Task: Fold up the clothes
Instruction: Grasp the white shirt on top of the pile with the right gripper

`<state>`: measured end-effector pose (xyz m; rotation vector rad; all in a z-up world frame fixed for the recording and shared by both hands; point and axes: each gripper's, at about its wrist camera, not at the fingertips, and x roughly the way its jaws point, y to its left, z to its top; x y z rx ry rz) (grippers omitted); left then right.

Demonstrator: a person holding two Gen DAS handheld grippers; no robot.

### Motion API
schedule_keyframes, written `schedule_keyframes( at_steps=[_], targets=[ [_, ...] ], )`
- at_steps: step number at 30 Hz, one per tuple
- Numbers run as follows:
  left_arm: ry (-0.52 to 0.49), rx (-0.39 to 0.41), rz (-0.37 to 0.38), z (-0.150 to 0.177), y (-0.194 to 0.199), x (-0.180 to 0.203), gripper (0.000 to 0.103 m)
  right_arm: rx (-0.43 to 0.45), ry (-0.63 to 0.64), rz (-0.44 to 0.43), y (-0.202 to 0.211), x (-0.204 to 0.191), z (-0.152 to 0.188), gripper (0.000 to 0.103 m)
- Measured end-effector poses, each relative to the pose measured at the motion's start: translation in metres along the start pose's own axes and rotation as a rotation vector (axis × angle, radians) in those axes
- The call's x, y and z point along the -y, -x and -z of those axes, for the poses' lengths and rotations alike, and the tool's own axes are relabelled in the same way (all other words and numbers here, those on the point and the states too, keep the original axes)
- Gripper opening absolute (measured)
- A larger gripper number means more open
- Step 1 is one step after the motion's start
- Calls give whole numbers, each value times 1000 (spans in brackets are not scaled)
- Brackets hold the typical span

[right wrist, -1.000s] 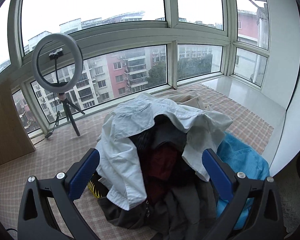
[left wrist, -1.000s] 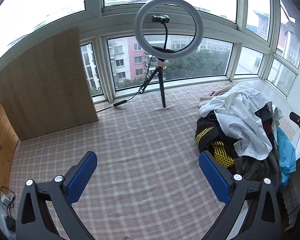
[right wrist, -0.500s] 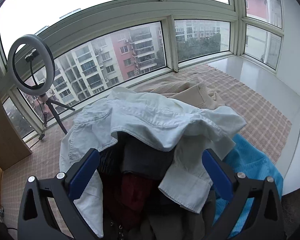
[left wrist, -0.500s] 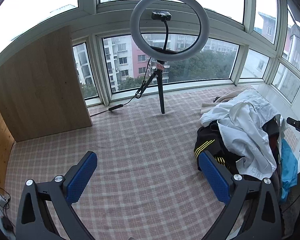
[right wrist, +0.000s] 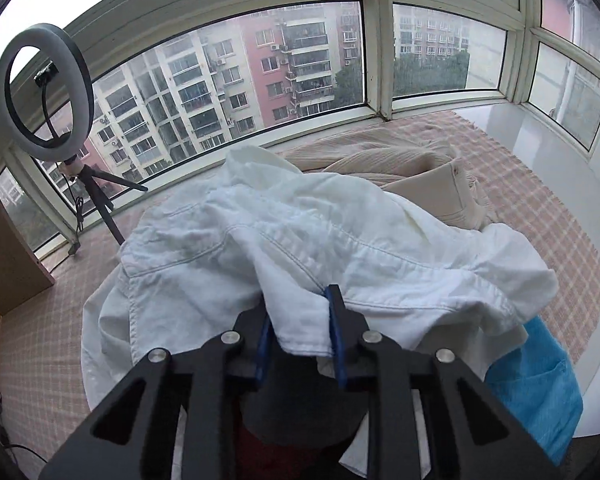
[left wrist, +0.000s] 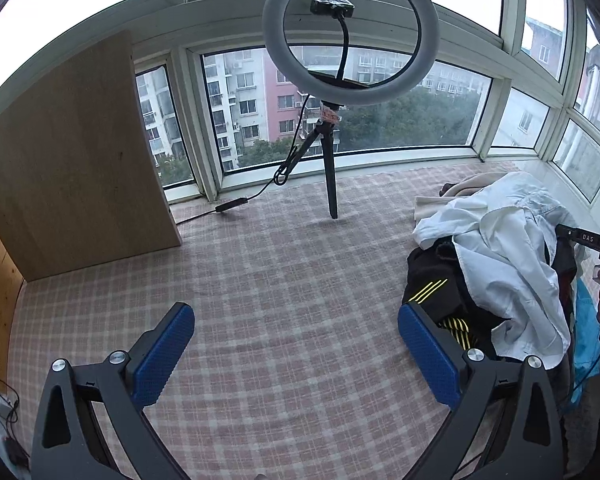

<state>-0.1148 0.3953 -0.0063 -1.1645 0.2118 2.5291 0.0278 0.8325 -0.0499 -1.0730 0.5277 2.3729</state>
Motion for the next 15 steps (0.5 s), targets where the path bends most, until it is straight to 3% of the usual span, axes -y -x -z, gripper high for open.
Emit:
schedule_keyframes(
  at_steps=[3, 9, 15],
  targets=[
    [4, 0, 4, 2, 1, -5, 102, 56, -34, -24, 20, 4, -8, 9],
    [25, -2, -12, 6, 3, -19, 102, 211, -87, -101, 84, 7, -38, 5],
    [52, 4, 1, 12, 9, -30, 102, 355, -20, -156, 150, -22, -67, 3]
  ],
)
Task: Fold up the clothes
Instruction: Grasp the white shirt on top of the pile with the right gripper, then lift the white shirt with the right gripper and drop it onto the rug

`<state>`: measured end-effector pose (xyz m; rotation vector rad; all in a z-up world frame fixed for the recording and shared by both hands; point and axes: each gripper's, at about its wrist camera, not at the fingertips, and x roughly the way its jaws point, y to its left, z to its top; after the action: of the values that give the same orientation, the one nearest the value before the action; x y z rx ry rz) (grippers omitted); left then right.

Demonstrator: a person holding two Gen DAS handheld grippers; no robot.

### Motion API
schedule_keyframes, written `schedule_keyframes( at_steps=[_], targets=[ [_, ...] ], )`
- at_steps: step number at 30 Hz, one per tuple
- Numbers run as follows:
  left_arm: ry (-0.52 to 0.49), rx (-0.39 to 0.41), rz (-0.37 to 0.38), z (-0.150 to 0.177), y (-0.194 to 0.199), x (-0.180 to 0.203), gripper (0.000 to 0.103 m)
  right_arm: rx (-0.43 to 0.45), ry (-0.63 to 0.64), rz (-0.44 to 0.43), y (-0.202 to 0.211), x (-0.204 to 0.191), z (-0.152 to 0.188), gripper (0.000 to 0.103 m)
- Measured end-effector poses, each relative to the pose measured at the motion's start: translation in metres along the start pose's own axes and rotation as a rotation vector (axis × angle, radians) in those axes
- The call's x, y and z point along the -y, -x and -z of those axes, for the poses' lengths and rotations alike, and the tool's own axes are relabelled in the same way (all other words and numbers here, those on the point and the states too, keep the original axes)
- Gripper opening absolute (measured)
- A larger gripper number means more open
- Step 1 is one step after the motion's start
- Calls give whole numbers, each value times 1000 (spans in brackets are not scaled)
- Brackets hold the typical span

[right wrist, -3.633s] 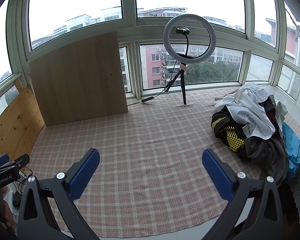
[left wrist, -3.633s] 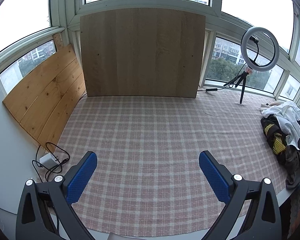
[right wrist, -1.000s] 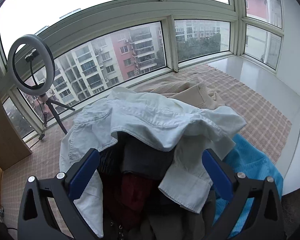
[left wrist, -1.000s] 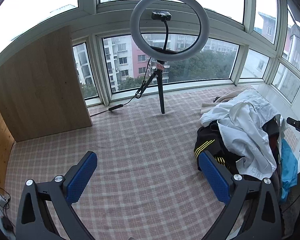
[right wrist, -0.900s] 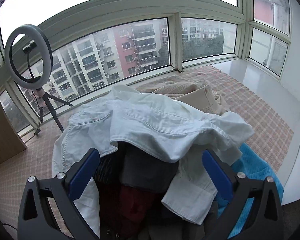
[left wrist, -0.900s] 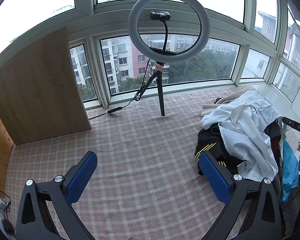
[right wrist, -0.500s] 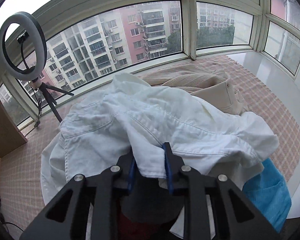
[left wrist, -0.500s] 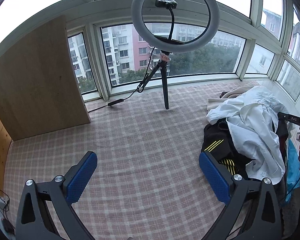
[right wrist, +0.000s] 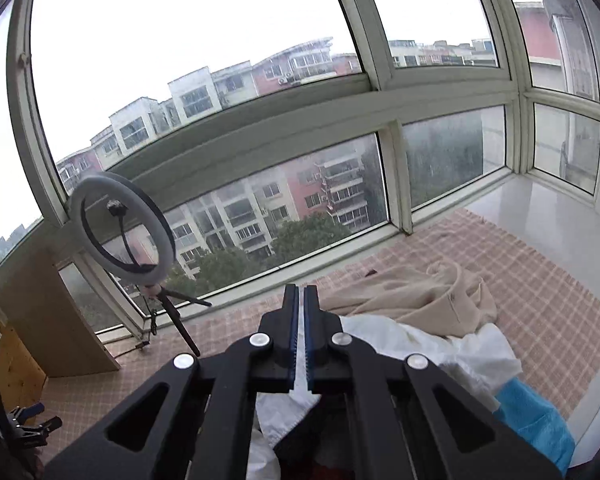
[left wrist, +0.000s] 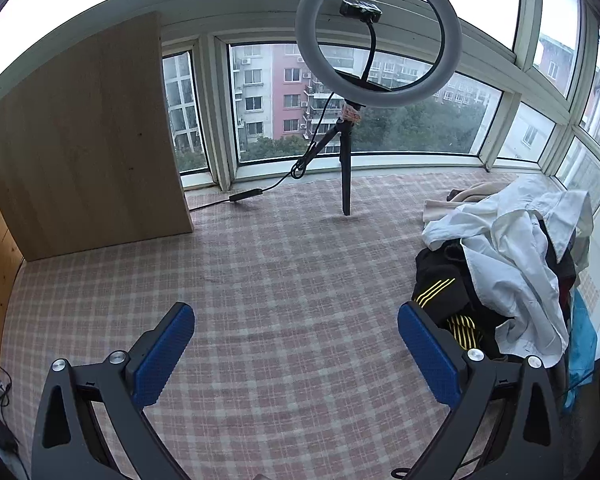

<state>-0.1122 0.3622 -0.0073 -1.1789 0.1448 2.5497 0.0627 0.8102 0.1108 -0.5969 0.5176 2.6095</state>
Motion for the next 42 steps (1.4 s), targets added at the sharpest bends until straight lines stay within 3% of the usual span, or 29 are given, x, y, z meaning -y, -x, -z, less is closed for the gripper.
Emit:
schedule_keyframes(
  at_steps=[2, 4, 5, 6, 8, 12, 15, 20, 26, 28, 32, 35, 37, 38, 42],
  targets=[
    [-10, 5, -3, 2, 3, 0, 102, -68, 61, -34, 0, -19, -10, 5],
    [-8, 13, 0, 4, 6, -1, 102, -172, 125, 13, -13, -38, -3, 29],
    [-7, 16, 2, 5, 7, -2, 102, -203, 147, 52, -20, -44, 6, 53],
    [-5, 19, 5, 7, 8, -3, 102, -227, 174, 72, -27, -48, 20, 68],
    [-5, 13, 7, 11, 8, -3, 102, -287, 203, 90, -42, -54, 49, 70],
    [-24, -10, -1, 16, 5, -2, 102, -428, 122, 110, -87, -41, 98, 70],
    [-29, -11, -3, 19, 6, -1, 102, -507, -46, 157, -109, -8, 117, 70],
    [-34, -2, -42, 20, 5, -8, 102, -429, -414, 33, -93, 63, 125, 70],
    [-4, -34, -16, 16, -10, -8, 102, -403, -403, 64, -99, 73, 95, 70],
    [-31, -35, -15, 16, -11, -1, 102, -378, -423, 63, -103, 74, 84, 71],
    [-95, -30, -38, 16, -12, 11, 102, -409, -437, 95, -128, 75, 74, 73],
    [-102, -35, -34, 15, -14, 13, 102, -358, -412, 119, -138, 75, 71, 73],
    [-94, -43, -24, 15, -16, 13, 102, -302, -380, 148, -140, 75, 68, 50],
    [-94, -44, -22, 15, -16, 13, 102, -288, -354, 167, -141, 75, 66, 18],
    [-90, -41, -32, 16, -14, 9, 102, -193, -206, 211, -126, 63, 41, 9]
  ],
)
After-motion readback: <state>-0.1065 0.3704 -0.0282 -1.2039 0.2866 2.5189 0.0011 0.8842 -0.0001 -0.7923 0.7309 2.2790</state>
